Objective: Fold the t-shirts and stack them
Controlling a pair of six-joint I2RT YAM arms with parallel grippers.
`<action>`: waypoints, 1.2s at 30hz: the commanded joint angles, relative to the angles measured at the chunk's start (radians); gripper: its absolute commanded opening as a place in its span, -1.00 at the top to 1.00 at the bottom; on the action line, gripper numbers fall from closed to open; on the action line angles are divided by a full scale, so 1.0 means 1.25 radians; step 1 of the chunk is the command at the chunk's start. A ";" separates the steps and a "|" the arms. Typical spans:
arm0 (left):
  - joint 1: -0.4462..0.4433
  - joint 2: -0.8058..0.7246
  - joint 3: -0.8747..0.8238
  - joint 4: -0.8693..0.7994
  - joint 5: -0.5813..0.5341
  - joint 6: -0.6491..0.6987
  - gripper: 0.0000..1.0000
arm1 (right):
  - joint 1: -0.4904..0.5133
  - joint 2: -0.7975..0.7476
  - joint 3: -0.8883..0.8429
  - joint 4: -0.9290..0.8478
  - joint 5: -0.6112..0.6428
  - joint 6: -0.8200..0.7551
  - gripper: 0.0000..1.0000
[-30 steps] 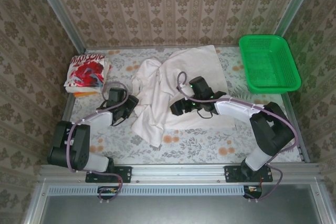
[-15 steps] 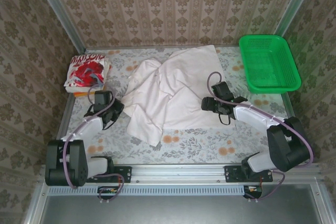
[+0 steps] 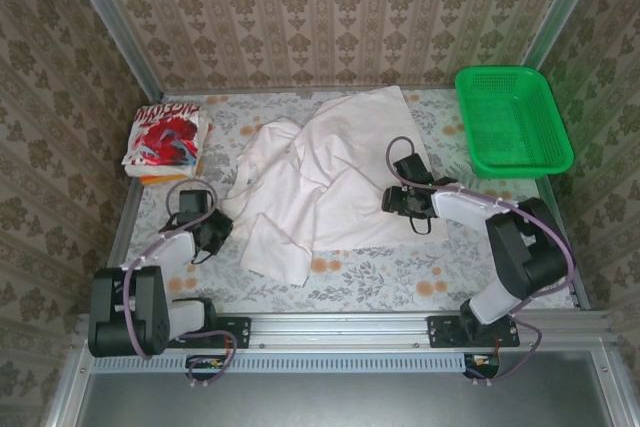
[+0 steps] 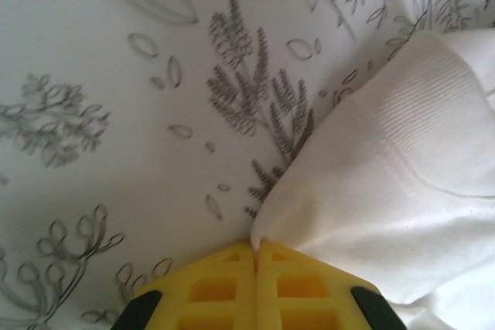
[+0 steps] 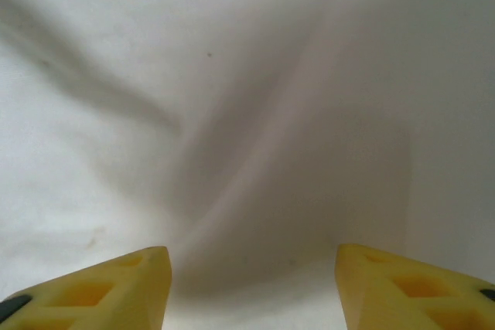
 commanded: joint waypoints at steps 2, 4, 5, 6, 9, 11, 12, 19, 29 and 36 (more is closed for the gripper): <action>0.003 0.101 0.056 0.079 -0.003 0.024 1.00 | -0.030 0.098 0.076 0.014 -0.024 -0.001 -0.03; 0.009 0.147 0.073 0.109 -0.001 0.025 1.00 | -0.048 0.154 0.122 0.009 -0.043 0.001 -0.01; 0.012 0.165 0.087 0.114 0.001 0.028 1.00 | -0.054 0.175 0.143 0.006 -0.051 0.000 0.00; 0.015 0.187 0.102 0.120 0.001 0.034 1.00 | -0.062 0.198 0.167 0.005 -0.058 -0.001 0.01; 0.023 0.239 0.142 0.147 0.001 0.041 1.00 | -0.085 0.256 0.233 -0.001 -0.063 -0.010 0.02; 0.032 0.266 0.170 0.161 0.007 0.047 1.00 | -0.101 0.277 0.263 0.005 -0.077 -0.013 0.02; 0.035 0.274 0.185 0.162 0.010 0.055 1.00 | -0.106 0.281 0.278 0.004 -0.080 -0.016 0.03; 0.036 0.183 0.197 0.052 -0.022 0.096 0.33 | -0.108 0.140 0.195 0.051 -0.110 -0.031 -0.03; -0.193 0.040 0.243 -0.224 -0.152 0.161 -0.55 | -0.080 -0.062 0.036 0.066 -0.128 -0.006 -0.24; -0.260 0.090 0.260 -0.308 -0.069 0.188 -0.51 | -0.078 -0.062 0.039 0.063 -0.125 -0.005 -0.25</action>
